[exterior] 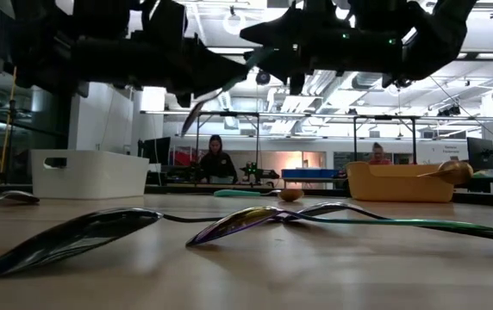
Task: Sort silverware by color (type)
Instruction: Put the green spoon into the blue bin
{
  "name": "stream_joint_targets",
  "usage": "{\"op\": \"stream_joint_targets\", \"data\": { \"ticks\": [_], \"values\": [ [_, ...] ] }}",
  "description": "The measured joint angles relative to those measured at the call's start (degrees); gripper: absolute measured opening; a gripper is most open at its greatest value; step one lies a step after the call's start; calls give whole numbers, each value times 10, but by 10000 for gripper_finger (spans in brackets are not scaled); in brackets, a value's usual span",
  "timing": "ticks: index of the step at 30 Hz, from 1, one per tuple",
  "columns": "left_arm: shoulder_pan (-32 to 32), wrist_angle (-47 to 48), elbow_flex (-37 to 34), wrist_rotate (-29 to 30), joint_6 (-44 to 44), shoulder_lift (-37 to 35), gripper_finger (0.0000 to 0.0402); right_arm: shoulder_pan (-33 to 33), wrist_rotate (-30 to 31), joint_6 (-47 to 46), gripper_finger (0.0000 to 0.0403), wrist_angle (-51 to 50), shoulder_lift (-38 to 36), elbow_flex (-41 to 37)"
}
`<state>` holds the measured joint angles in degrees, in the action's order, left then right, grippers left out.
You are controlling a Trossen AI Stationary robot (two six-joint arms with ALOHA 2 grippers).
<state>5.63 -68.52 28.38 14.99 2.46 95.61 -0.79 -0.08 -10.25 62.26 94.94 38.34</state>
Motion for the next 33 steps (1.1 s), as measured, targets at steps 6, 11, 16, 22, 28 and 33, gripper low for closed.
{"op": "stream_joint_targets", "data": {
  "ticks": [6, 11, 16, 22, 28, 33],
  "values": [
    [0, -24, -5, 22, -6, -6, 42, 1, -1, -2, 210, -18, 0, 0],
    [0, -24, -4, 23, -7, -7, 42, 1, -1, -4, 198, -13, 0, 0],
    [0, -25, -4, 23, -7, -7, 42, 1, -1, -15, 163, -7, 0, 0],
    [0, -26, -4, 33, -15, -7, 43, 1, 1, -28, 71, -7, 0, 0],
    [0, -19, -4, 34, -12, -8, 76, 1, 0, -30, 71, -13, 0, 0],
    [0, -10, -5, 38, -12, -8, 113, -2, -1, -32, 71, -40, -6, 0]
  ]
}}
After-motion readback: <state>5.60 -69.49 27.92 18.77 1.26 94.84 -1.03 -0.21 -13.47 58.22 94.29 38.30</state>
